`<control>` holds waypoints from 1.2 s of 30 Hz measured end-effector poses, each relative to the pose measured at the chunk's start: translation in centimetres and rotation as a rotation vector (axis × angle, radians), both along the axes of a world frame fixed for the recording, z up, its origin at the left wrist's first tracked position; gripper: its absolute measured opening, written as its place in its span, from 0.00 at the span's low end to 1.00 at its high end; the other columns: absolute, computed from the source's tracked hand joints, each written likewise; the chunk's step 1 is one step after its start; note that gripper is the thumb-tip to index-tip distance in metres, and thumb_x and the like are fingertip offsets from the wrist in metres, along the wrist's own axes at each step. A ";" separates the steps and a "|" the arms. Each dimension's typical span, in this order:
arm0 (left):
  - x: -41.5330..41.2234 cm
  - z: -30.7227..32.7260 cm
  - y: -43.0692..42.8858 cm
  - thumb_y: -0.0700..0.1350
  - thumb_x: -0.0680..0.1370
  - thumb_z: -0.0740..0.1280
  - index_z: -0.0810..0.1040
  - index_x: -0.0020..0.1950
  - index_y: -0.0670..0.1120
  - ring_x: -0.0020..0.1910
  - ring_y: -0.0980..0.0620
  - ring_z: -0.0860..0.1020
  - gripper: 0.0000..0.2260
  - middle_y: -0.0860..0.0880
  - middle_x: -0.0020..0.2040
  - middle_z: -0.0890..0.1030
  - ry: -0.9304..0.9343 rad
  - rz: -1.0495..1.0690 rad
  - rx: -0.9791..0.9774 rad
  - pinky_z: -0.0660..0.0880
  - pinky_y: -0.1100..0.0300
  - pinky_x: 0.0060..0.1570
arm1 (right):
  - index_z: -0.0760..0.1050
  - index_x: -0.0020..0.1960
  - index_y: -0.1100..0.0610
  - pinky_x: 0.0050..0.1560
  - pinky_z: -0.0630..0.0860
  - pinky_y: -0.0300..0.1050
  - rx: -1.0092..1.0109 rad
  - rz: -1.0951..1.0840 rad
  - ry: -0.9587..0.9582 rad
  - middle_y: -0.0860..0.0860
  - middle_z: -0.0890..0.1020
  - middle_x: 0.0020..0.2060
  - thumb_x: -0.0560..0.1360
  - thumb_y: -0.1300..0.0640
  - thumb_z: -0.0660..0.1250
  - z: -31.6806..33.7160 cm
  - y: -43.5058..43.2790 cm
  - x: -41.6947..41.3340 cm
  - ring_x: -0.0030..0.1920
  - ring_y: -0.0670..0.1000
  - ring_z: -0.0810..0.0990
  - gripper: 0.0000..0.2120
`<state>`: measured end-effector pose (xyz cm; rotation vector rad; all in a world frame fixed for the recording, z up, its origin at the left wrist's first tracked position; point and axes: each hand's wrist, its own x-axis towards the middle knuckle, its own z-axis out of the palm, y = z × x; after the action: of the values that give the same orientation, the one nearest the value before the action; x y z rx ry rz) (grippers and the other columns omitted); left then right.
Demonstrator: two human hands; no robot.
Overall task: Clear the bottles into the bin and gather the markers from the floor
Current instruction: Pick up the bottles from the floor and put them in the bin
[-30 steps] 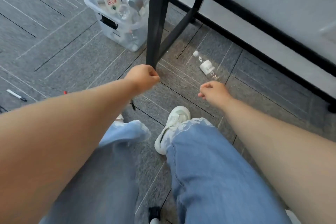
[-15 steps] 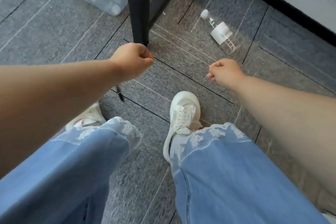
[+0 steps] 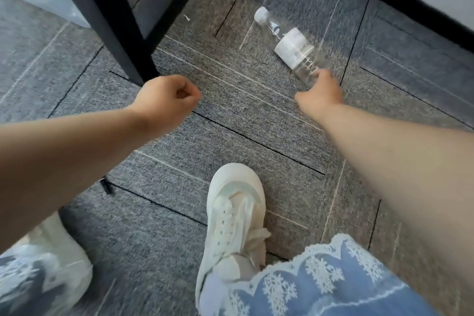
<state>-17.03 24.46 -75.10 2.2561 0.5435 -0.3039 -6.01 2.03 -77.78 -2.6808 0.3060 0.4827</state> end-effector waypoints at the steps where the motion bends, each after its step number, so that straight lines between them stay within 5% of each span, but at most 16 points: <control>1: 0.7 -0.5 -0.3 0.41 0.77 0.63 0.80 0.50 0.45 0.33 0.60 0.70 0.06 0.55 0.37 0.75 -0.007 0.007 -0.010 0.66 0.67 0.31 | 0.62 0.70 0.56 0.64 0.72 0.55 -0.006 0.010 -0.030 0.54 0.70 0.66 0.70 0.60 0.69 -0.3 0.0 0.7 0.64 0.57 0.71 0.30; 5: 2.8 -2.2 -1.4 0.40 0.77 0.63 0.77 0.46 0.48 0.30 0.60 0.69 0.05 0.58 0.34 0.73 -0.002 0.001 -0.054 0.66 0.71 0.23 | 0.56 0.74 0.55 0.71 0.65 0.56 -0.046 0.090 -0.105 0.53 0.63 0.72 0.69 0.59 0.70 -1.3 0.2 3.0 0.71 0.56 0.64 0.39; 8: 3.8 -3.0 -1.9 0.41 0.77 0.63 0.77 0.46 0.48 0.31 0.61 0.69 0.05 0.58 0.35 0.74 0.003 -0.026 -0.039 0.65 0.69 0.28 | 0.51 0.76 0.53 0.74 0.56 0.58 -0.123 0.142 -0.078 0.53 0.57 0.76 0.68 0.56 0.72 -1.7 0.2 3.9 0.75 0.57 0.55 0.43; 13: 4.1 -3.8 -2.1 0.40 0.77 0.63 0.77 0.47 0.48 0.29 0.61 0.68 0.05 0.57 0.34 0.73 0.017 -0.019 -0.061 0.64 0.74 0.21 | 0.61 0.68 0.56 0.65 0.65 0.53 -0.252 0.108 -0.238 0.55 0.67 0.67 0.63 0.41 0.75 -1.8 1.1 4.0 0.67 0.57 0.65 0.41; 17: 3.4 -3.7 -2.2 0.40 0.77 0.63 0.80 0.51 0.45 0.29 0.62 0.68 0.07 0.54 0.39 0.76 0.006 -0.023 -0.047 0.64 0.71 0.26 | 0.52 0.74 0.55 0.65 0.66 0.55 -0.170 0.111 -0.076 0.57 0.63 0.71 0.62 0.42 0.76 -2.3 1.7 3.0 0.70 0.60 0.64 0.50; 20: 1.9 -2.9 -2.1 0.41 0.77 0.63 0.80 0.51 0.45 0.31 0.59 0.69 0.07 0.51 0.41 0.77 0.023 -0.027 -0.020 0.65 0.66 0.29 | 0.56 0.72 0.56 0.57 0.73 0.50 -0.073 0.086 0.038 0.57 0.70 0.65 0.64 0.47 0.76 -2.9 2.4 1.4 0.63 0.58 0.73 0.45; 24: -1.2 -0.9 -0.9 0.41 0.77 0.63 0.80 0.51 0.45 0.39 0.53 0.73 0.07 0.50 0.43 0.78 0.070 -0.041 0.015 0.69 0.62 0.41 | 0.60 0.70 0.56 0.61 0.73 0.52 0.060 0.006 0.008 0.57 0.69 0.66 0.63 0.46 0.75 -1.7 3.6 -2.0 0.63 0.58 0.72 0.42; 29: -4.9 4.4 1.9 0.41 0.78 0.62 0.80 0.52 0.43 0.35 0.56 0.73 0.08 0.51 0.44 0.77 0.023 -0.017 0.056 0.70 0.64 0.35 | 0.62 0.66 0.59 0.51 0.71 0.47 0.078 0.072 0.002 0.57 0.72 0.62 0.65 0.47 0.74 2.8 4.6 -6.8 0.60 0.58 0.74 0.37; 33: -8.8 9.3 4.2 0.41 0.78 0.61 0.80 0.53 0.41 0.45 0.49 0.78 0.10 0.46 0.47 0.80 -0.055 0.052 0.087 0.75 0.56 0.47 | 0.64 0.63 0.58 0.49 0.74 0.49 0.076 0.127 0.025 0.57 0.74 0.59 0.65 0.46 0.73 7.6 5.3 -11.3 0.55 0.58 0.76 0.33; 36: -12.1 12.6 6.1 0.40 0.77 0.61 0.80 0.53 0.40 0.45 0.49 0.77 0.10 0.46 0.45 0.79 -0.098 0.113 0.069 0.74 0.57 0.46 | 0.65 0.61 0.57 0.44 0.69 0.46 0.068 0.188 0.026 0.54 0.74 0.55 0.65 0.46 0.73 11.7 6.2 -14.7 0.48 0.55 0.73 0.31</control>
<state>-29.14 30.60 -62.50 2.2827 0.6352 -0.1186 -20.75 8.25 -66.10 -2.6510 0.0434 0.5728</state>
